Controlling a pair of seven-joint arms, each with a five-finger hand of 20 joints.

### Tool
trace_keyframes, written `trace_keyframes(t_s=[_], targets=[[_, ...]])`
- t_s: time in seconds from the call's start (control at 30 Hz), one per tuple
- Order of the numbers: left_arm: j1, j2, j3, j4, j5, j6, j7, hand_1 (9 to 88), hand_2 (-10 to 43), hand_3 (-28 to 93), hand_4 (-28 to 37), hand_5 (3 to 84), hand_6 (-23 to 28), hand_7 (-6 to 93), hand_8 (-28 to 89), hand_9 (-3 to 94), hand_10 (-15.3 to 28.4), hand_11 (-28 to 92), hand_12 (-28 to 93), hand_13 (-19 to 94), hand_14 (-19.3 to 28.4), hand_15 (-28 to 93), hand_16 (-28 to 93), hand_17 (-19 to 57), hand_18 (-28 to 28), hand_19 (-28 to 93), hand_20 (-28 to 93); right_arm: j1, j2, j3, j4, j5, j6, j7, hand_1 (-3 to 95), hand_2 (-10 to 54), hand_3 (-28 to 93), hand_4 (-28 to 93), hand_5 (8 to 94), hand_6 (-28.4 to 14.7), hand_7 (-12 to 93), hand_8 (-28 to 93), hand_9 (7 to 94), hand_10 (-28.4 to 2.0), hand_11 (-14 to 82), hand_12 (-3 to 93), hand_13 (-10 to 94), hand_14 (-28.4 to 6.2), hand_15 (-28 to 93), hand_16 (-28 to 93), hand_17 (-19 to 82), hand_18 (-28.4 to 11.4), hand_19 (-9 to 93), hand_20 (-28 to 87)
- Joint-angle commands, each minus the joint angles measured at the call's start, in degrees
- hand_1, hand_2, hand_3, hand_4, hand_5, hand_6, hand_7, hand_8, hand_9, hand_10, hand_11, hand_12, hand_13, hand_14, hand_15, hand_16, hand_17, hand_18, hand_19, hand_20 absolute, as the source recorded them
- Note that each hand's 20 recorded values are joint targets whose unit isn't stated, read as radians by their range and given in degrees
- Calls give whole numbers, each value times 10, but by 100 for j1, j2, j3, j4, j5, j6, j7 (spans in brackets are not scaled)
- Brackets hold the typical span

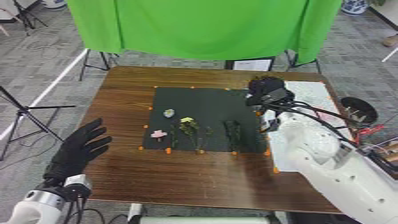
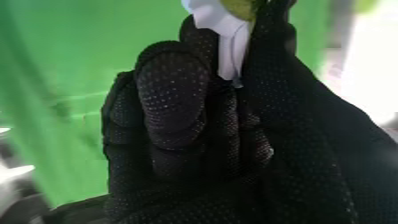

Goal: Arrange flowers

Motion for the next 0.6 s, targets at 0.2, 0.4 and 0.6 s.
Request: trace_keyframes(t_s=[0.2, 0.4, 0.6], targets=[[-17, -57, 56, -25, -15, -15, -84, 266, -3, 713, -276, 269, 36, 216, -119, 225, 122, 241, 152, 190, 168, 358, -9, -97, 222, 408, 90, 527, -924, -867, 386, -117, -486, -131, 482, -95, 855, -283, 684, 27, 503, 9, 869, -41, 179, 515, 823, -14, 540, 343, 318, -173, 778, 446], [-48, -60, 91, -12, -17, 6, -80, 267, -3, 713, -277, 270, 36, 217, -120, 225, 123, 240, 152, 191, 168, 359, -10, -97, 222, 408, 90, 652, -1192, -1099, 697, -254, -598, -155, 480, -95, 855, -283, 684, 27, 502, 10, 870, -42, 177, 512, 823, -15, 542, 340, 317, -173, 777, 448], [-94, -58, 129, 8, -11, -11, -101, 267, -3, 713, -278, 270, 36, 215, -120, 225, 124, 240, 152, 190, 167, 359, -10, -97, 222, 409, 90, 717, -1426, -1213, 909, -314, -605, -104, 474, -95, 852, -283, 683, 26, 501, 12, 868, -42, 176, 511, 820, -16, 545, 337, 314, -174, 775, 450]])
